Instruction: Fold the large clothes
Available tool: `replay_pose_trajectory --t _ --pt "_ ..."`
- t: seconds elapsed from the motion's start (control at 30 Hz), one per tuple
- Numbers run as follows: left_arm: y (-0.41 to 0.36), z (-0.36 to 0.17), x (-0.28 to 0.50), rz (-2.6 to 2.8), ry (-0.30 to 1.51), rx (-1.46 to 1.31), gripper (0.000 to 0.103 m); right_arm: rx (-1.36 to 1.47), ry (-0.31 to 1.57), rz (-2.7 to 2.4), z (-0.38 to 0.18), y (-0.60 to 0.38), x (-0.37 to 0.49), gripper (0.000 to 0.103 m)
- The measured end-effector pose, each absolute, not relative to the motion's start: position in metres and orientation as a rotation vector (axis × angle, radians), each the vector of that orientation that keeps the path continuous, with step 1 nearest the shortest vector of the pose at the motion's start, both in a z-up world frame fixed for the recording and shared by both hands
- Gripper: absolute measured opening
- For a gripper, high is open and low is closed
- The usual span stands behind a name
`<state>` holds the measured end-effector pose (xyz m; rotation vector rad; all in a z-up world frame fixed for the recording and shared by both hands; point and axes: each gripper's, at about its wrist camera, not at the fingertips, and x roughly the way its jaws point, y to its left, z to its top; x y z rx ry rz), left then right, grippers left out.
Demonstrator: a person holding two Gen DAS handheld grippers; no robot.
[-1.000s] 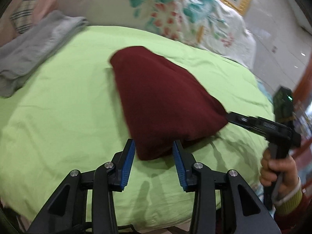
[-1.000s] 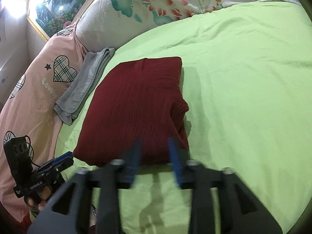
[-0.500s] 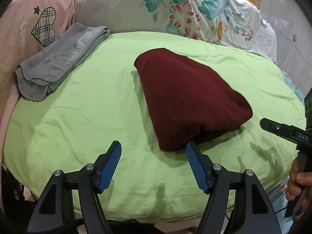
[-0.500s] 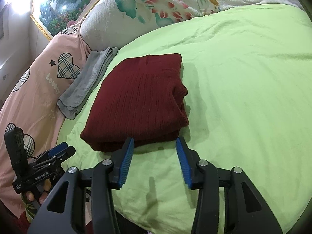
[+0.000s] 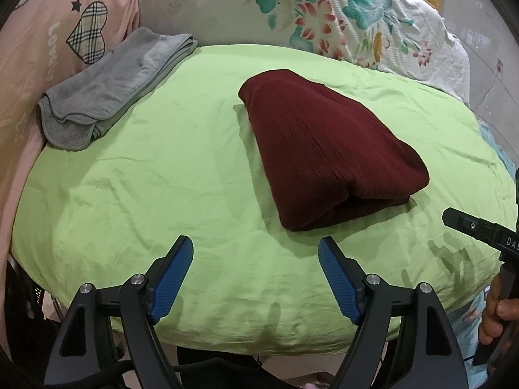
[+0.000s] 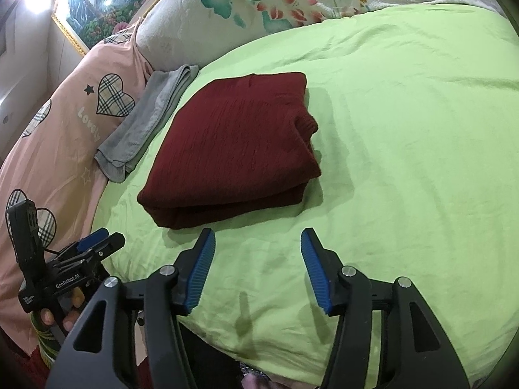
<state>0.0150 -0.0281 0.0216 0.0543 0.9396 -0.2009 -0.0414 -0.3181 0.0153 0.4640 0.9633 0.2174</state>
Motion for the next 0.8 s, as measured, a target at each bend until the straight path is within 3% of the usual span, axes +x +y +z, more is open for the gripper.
replay_pose_trajectory --t 0.13,0.23,0.6,0.7,0.73,0.77,0.8 --pt "-0.022 0.030 0.024 -0.214 0.933 0.016 0.081 0.453 0.956 0.227 0.020 -0.320 -0.027 0.060" --pt "-0.022 0.041 0.039 -0.221 0.910 -0.006 0.083 0.447 0.935 0.228 0.026 -0.326 -0.006 0.069" --pt "-0.051 0.020 0.134 -0.260 1.005 -0.059 0.086 0.553 0.969 0.218 -0.001 -0.355 0.115 0.071" --pt "-0.057 0.010 0.145 -0.269 1.015 -0.067 0.092 0.541 1.027 0.216 -0.020 -0.351 0.140 0.071" --pt "-0.060 0.006 0.147 -0.278 1.014 -0.063 0.092 0.530 1.049 0.219 -0.028 -0.348 0.147 0.060" --pt "-0.063 0.003 0.149 -0.293 1.017 -0.056 0.093 0.526 1.065 0.230 -0.032 -0.345 0.151 0.025" --pt "-0.065 0.000 0.152 -0.312 1.027 -0.049 0.092 0.530 1.063 0.245 -0.031 -0.342 0.153 0.021"
